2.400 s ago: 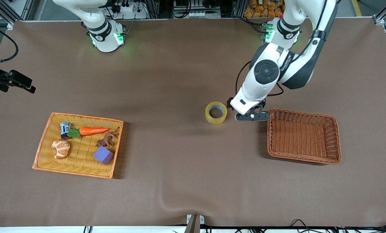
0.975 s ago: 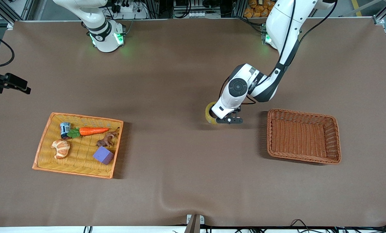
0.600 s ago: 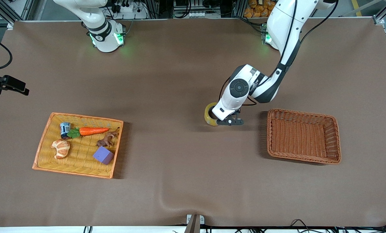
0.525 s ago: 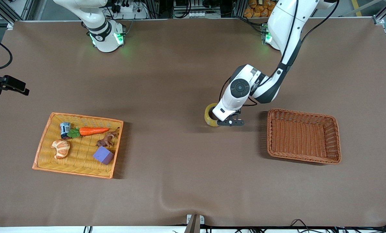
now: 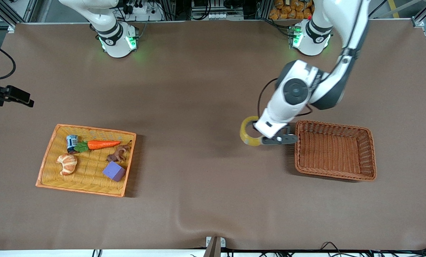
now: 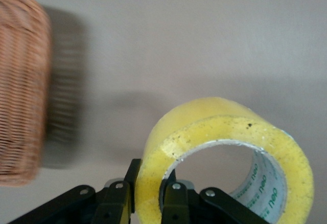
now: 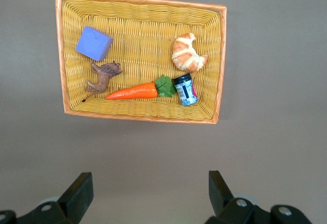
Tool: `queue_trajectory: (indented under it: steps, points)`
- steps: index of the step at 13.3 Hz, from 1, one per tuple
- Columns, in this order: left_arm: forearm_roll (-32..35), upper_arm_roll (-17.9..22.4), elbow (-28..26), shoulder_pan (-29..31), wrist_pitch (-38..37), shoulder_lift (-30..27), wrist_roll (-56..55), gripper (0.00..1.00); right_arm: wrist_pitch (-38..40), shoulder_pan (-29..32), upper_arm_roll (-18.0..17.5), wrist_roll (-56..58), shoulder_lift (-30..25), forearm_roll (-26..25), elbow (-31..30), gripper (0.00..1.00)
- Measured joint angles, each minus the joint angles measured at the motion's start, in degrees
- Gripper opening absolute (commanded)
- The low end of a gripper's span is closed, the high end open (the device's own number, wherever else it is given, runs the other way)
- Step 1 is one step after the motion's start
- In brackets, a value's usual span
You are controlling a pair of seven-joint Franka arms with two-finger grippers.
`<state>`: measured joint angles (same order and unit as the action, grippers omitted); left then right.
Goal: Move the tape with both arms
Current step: 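Lift the tape roll with the left gripper and carry it over the basket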
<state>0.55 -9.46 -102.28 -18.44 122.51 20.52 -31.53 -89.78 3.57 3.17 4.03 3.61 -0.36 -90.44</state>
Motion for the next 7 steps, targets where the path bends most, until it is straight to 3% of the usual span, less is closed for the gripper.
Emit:
queue_trajectory:
  steps: [4,7]
  points:
    - [0.0,0.1,0.2,7.3,-1.3,-1.5,9.5,0.0,-0.2,0.0,0.0,0.0,0.4,0.2,0.2,1.0]
    - [-0.1,0.3,-0.1,16.7,-1.7,-1.1,26.9,0.0,-0.9,0.0,0.0,0.0,0.4,0.2,0.3,1.0]
